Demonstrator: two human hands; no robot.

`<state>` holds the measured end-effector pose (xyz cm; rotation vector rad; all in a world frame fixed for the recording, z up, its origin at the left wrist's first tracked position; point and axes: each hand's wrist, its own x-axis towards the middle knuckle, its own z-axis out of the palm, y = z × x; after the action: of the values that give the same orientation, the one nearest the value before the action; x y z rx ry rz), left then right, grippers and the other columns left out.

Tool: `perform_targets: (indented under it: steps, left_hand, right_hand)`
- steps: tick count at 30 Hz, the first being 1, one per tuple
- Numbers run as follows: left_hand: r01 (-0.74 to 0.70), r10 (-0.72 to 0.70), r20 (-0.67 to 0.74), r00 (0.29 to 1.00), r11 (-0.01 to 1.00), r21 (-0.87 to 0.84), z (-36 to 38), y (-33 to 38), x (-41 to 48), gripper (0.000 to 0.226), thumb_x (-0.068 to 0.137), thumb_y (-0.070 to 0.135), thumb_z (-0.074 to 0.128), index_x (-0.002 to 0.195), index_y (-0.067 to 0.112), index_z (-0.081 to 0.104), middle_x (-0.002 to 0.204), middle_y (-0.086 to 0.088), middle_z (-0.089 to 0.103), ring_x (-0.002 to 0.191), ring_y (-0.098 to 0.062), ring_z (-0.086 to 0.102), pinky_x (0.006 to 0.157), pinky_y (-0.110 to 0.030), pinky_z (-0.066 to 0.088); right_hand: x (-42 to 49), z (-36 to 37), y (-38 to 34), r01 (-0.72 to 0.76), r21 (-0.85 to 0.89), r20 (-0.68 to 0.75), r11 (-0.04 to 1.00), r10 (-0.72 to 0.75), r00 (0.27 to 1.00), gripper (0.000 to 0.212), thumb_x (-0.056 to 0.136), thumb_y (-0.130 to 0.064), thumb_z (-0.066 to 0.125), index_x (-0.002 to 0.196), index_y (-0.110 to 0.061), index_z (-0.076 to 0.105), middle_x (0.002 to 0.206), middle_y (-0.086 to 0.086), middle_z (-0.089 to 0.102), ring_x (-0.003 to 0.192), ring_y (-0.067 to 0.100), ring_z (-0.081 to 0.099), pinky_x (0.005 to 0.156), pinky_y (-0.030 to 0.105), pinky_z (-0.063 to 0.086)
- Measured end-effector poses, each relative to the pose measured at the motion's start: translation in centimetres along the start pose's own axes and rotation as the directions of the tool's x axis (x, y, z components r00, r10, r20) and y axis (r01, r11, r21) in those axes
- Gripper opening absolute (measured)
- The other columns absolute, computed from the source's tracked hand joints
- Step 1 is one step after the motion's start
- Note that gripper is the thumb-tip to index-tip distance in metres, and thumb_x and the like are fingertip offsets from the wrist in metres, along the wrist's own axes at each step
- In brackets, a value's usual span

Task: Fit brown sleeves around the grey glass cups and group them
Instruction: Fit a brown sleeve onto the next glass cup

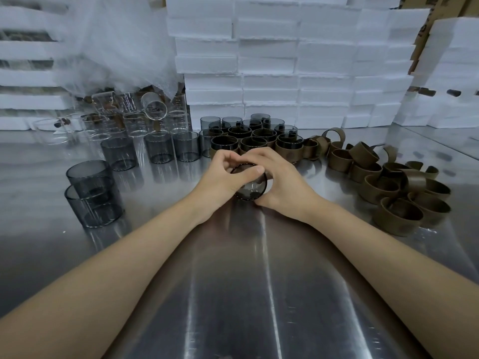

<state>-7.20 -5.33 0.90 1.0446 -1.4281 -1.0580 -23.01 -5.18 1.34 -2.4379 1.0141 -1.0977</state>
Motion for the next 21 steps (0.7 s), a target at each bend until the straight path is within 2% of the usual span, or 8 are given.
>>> perform_targets:
  steps: [2,5,7,9,14,17,20,21]
  left_hand:
    - [-0.042,0.042,0.010,0.999,0.998,0.039,0.10,-0.05,-0.11,0.039,0.078,0.021,0.081,0.098,0.023,0.048,0.103,0.003,0.061,0.095,-0.007,0.060,0.087,-0.026,0.050]
    - [-0.117,0.110,0.059,0.992,0.985,0.130,0.21,-0.03,-0.23,0.052,0.067,0.025,0.087,0.100,0.026,0.047,0.103,0.007,0.060,0.090,0.003,0.059,0.080,-0.014,0.046]
    - [-0.153,0.137,0.098,0.986,0.973,0.175,0.21,-0.07,-0.27,0.055,0.067,0.024,0.088,0.103,0.029,0.047,0.105,0.011,0.058,0.087,0.013,0.058,0.076,-0.006,0.044]
    - [-0.180,0.161,0.110,0.981,0.965,0.189,0.19,-0.23,-0.27,0.055,0.070,0.019,0.087,0.107,0.032,0.048,0.108,0.015,0.058,0.090,0.016,0.057,0.079,-0.004,0.042]
    - [-0.226,0.214,0.115,0.970,0.967,0.114,0.19,-0.42,-0.34,0.061,0.073,0.002,0.083,0.123,0.021,0.053,0.115,0.013,0.062,0.103,0.008,0.060,0.086,-0.010,0.045]
    - [-0.206,0.198,0.131,0.972,0.977,0.058,0.04,-0.21,-0.43,0.055,0.077,0.001,0.079,0.121,0.025,0.057,0.115,0.011,0.067,0.106,0.001,0.064,0.088,-0.014,0.047]
    - [-0.187,0.187,0.142,0.972,0.982,-0.017,-0.09,0.08,-0.46,0.045,0.085,-0.001,0.071,0.121,0.022,0.060,0.110,0.013,0.071,0.107,0.000,0.065,0.089,-0.014,0.048]
    - [-0.180,0.183,0.137,0.974,0.983,-0.035,-0.13,0.15,-0.45,0.041,0.088,0.000,0.066,0.124,0.019,0.060,0.112,0.012,0.070,0.108,0.000,0.064,0.091,-0.015,0.047]
  right_hand:
    - [0.02,0.02,0.08,-0.013,-0.009,0.003,1.000,0.013,1.000,0.076,0.062,0.008,0.072,0.133,-0.015,0.056,0.124,-0.001,0.050,0.114,0.005,0.050,0.095,0.017,0.043]
    - [0.01,0.07,0.22,-0.032,-0.013,-0.017,0.999,0.032,0.999,0.075,0.062,0.006,0.074,0.132,-0.015,0.057,0.123,0.001,0.051,0.114,0.006,0.051,0.096,0.013,0.039]
    - [0.02,0.09,0.28,-0.049,0.003,-0.032,0.999,0.049,0.998,0.072,0.063,0.005,0.077,0.130,-0.015,0.059,0.123,0.003,0.053,0.114,0.008,0.052,0.097,0.013,0.040]
    - [0.03,0.09,0.31,-0.070,0.029,-0.049,0.997,0.072,0.996,0.070,0.063,0.003,0.080,0.128,-0.014,0.060,0.123,0.003,0.056,0.114,0.009,0.053,0.098,0.015,0.041]
    - [0.17,-0.01,0.47,-0.154,0.199,-0.108,0.968,0.178,0.978,0.070,0.061,0.000,0.083,0.119,-0.030,0.059,0.119,-0.005,0.061,0.114,0.006,0.057,0.098,0.022,0.045]
    - [0.32,-0.23,0.89,-0.216,0.342,-0.093,0.914,0.262,0.961,0.073,0.060,0.009,0.081,0.121,-0.025,0.060,0.121,0.001,0.063,0.111,0.009,0.062,0.095,0.025,0.049]
    - [0.27,-0.37,1.01,-0.224,0.436,-0.066,0.872,0.279,0.958,0.068,0.061,0.012,0.079,0.116,-0.023,0.062,0.110,-0.003,0.069,0.102,0.008,0.065,0.084,0.020,0.052]
    - [0.27,-0.45,1.00,-0.233,0.465,-0.052,0.854,0.289,0.956,0.066,0.062,0.012,0.079,0.115,-0.023,0.063,0.108,-0.002,0.070,0.101,0.009,0.065,0.084,0.022,0.052]
